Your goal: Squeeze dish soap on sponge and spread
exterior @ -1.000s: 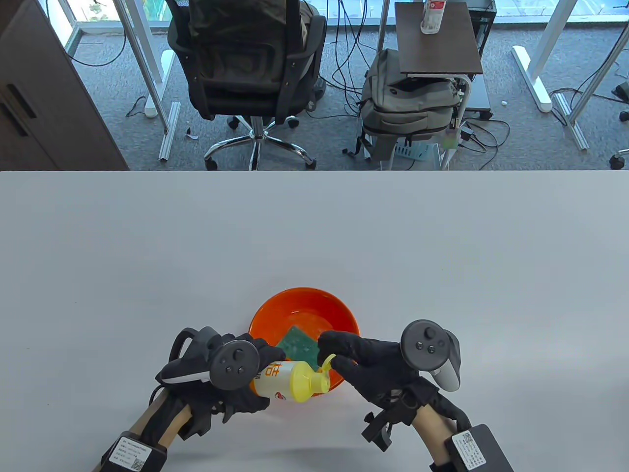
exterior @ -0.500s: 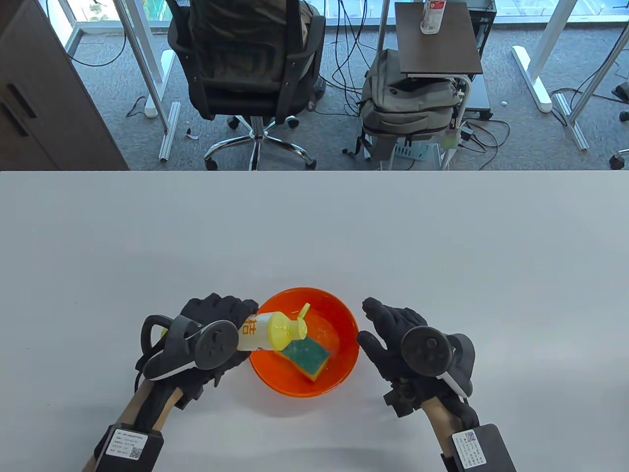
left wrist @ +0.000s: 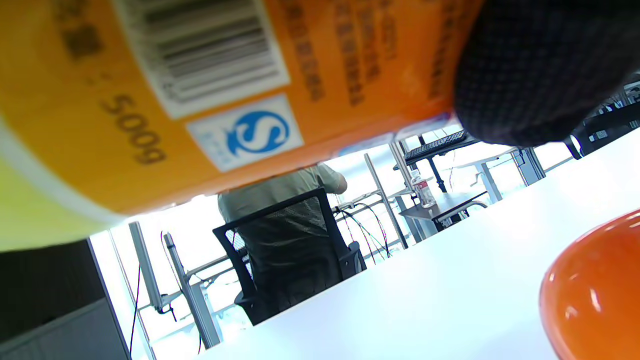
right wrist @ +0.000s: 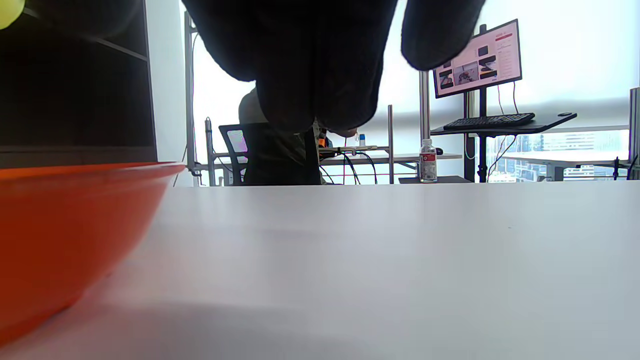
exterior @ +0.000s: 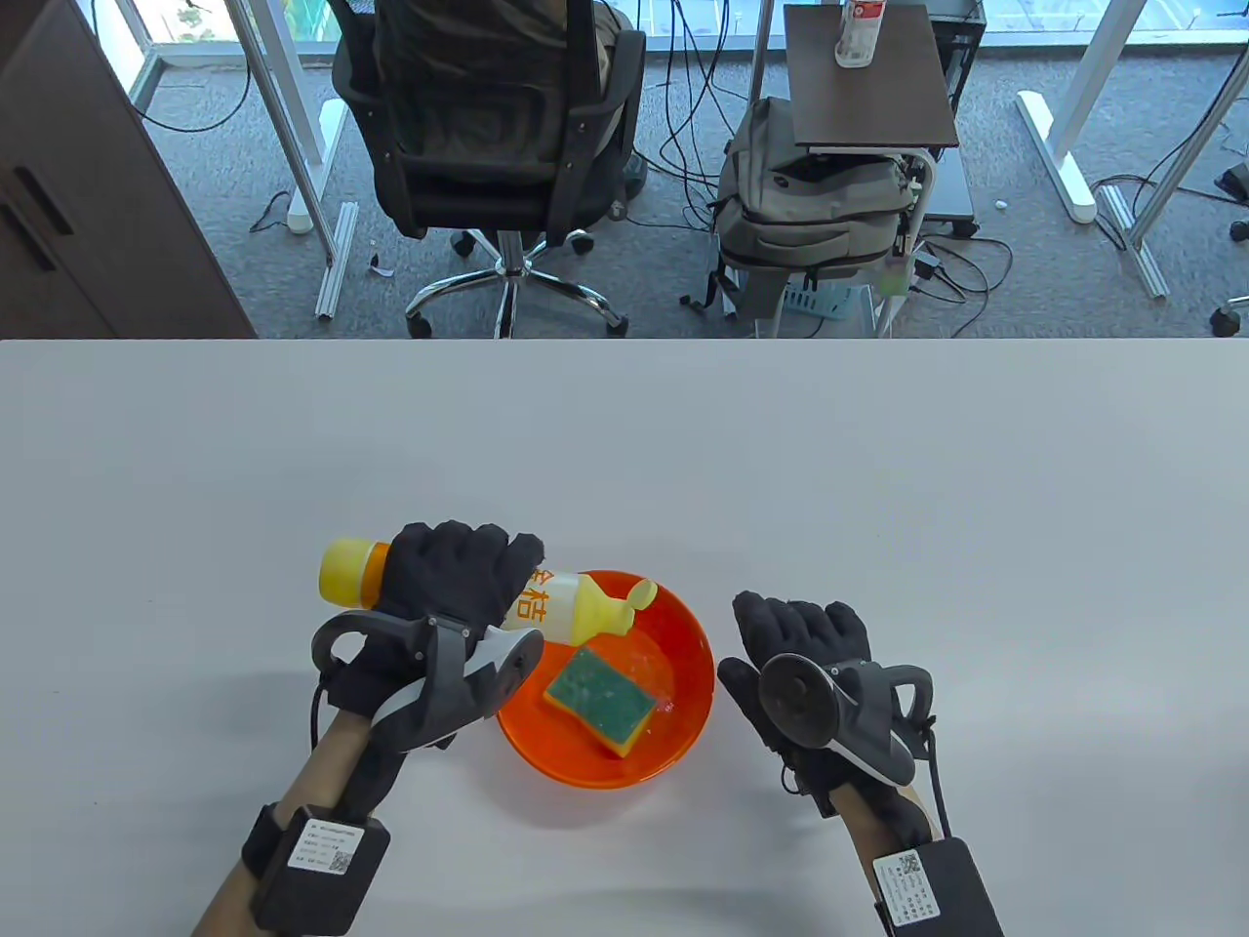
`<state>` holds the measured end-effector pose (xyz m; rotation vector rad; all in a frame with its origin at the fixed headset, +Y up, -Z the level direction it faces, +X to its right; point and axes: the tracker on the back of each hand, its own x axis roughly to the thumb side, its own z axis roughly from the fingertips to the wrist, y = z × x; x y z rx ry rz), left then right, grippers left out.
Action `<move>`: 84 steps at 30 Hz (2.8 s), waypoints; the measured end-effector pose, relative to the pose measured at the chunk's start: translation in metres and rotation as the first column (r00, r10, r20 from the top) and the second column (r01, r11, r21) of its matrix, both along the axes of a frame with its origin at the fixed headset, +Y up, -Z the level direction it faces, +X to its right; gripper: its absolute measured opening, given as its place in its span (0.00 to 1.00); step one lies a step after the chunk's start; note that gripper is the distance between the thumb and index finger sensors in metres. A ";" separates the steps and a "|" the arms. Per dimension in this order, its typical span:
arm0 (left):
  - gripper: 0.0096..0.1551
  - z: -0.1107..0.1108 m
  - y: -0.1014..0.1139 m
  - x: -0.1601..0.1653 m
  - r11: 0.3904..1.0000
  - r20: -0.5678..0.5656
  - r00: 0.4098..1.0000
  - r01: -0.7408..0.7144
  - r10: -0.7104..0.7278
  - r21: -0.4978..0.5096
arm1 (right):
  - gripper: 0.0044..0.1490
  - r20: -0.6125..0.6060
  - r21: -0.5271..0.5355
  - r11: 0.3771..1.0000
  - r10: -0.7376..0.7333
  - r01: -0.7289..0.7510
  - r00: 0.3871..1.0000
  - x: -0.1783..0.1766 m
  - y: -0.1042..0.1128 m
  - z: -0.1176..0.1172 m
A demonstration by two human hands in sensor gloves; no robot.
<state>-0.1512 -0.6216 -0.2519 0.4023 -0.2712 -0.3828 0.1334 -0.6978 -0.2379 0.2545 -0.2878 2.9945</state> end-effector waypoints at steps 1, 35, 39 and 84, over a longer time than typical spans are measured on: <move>0.48 0.000 -0.001 0.005 1.000 0.006 1.000 0.009 -0.009 0.001 | 0.45 0.007 -0.004 1.000 0.021 -0.021 1.000 0.001 -0.001 -0.001; 0.44 0.001 -0.028 0.054 0.974 0.040 0.973 0.225 -0.226 0.037 | 0.46 0.061 -0.071 0.988 0.139 -0.134 0.988 0.011 -0.004 -0.006; 0.44 0.001 -0.029 0.043 0.970 0.024 0.970 0.240 -0.241 0.036 | 0.46 0.062 -0.070 0.988 0.140 -0.136 0.988 0.011 -0.004 -0.006; 0.44 -0.008 -0.030 0.019 0.979 -0.021 0.979 0.201 -0.202 -0.041 | 0.46 0.055 -0.083 0.984 0.164 -0.160 0.985 0.008 -0.005 -0.006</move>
